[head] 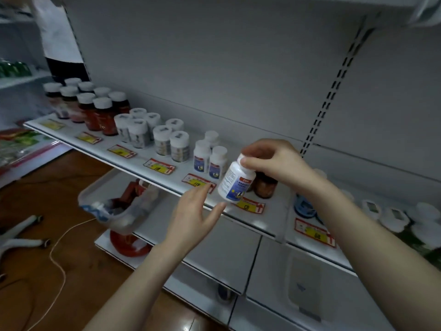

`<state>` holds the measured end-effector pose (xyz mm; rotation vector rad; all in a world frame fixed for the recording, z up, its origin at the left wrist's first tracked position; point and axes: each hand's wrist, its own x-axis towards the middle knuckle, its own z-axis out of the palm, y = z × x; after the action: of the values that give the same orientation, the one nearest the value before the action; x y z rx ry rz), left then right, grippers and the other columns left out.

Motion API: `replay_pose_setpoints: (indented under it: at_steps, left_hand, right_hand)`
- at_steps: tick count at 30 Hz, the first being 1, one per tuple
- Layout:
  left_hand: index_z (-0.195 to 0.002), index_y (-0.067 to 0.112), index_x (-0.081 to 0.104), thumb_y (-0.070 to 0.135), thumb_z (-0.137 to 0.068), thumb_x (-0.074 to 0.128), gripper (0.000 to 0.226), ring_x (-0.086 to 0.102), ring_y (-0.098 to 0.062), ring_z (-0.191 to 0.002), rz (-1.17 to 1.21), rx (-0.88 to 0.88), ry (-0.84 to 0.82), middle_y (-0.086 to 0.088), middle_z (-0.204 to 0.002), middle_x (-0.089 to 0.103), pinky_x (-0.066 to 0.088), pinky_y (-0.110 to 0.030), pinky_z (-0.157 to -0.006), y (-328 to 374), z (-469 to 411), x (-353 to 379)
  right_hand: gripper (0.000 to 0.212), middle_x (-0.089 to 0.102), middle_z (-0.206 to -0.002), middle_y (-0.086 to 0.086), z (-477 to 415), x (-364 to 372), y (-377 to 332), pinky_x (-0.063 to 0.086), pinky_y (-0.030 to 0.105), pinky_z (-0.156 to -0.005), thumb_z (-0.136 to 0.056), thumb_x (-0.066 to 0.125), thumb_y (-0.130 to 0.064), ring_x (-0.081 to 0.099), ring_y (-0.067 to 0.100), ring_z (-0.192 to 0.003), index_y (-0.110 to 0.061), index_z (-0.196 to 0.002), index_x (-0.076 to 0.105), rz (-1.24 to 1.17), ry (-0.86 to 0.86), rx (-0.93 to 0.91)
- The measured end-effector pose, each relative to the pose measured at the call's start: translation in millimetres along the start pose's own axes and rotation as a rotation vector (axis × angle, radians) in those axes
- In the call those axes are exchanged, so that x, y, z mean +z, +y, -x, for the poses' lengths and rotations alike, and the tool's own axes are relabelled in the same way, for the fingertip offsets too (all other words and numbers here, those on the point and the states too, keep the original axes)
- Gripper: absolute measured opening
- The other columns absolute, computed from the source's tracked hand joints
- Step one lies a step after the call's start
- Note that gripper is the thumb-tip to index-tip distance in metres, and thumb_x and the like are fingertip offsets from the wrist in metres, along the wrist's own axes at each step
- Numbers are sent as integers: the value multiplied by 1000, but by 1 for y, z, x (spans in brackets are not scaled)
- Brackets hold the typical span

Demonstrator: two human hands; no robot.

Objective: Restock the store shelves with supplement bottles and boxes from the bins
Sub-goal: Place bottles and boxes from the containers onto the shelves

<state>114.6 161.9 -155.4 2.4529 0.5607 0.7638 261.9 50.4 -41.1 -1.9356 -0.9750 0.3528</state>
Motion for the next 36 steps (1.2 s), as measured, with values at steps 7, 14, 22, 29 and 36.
replay_pose_setpoints:
  at_steps: [7, 14, 22, 29, 36]
  left_hand:
    - [-130, -5, 48, 51, -86, 33, 73, 47, -37, -124, -257, 31, -147, -22, -134, 49, 40, -52, -98, -80, -26, 16]
    - [-142, 2, 31, 63, -86, 16, 85, 26, -29, -139, -305, 4, -184, -16, -148, 31, 17, -41, -108, -111, -33, 36]
    - [-136, -3, 40, 58, -92, 23, 77, 30, -25, -132, -378, -3, -223, -19, -141, 42, 25, -46, -100, -117, -33, 41]
    - [-134, -1, 43, 55, -92, 25, 73, 37, -26, -130, -448, 11, -205, -18, -139, 45, 28, -46, -98, -117, -32, 43]
    - [-136, 0, 40, 56, -94, 19, 73, 31, -25, -131, -459, 17, -172, -16, -141, 43, 27, -46, -98, -119, -31, 46]
  right_hand:
    - [20, 65, -94, -6, -36, 37, -16, 46, 21, -83, -79, 69, -14, 61, 10, -93, -14, -99, 69, 91, 290, 6]
    - [26, 64, -114, 1, -76, 40, -24, 42, 29, -96, -84, 65, -22, 56, 15, -108, -12, -109, 66, 224, 441, -35]
    - [31, 62, -119, 8, -140, 39, 6, 34, 15, -86, -85, 63, -22, 54, 20, -111, -7, -112, 63, 319, 433, 17]
    - [30, 62, -120, 8, -158, 65, 39, 32, 13, -81, -84, 64, -18, 54, 20, -112, -6, -112, 64, 316, 325, 119]
    - [32, 61, -120, 9, -162, 78, 52, 27, 8, -68, -85, 63, -18, 55, 20, -110, -4, -113, 62, 346, 240, 159]
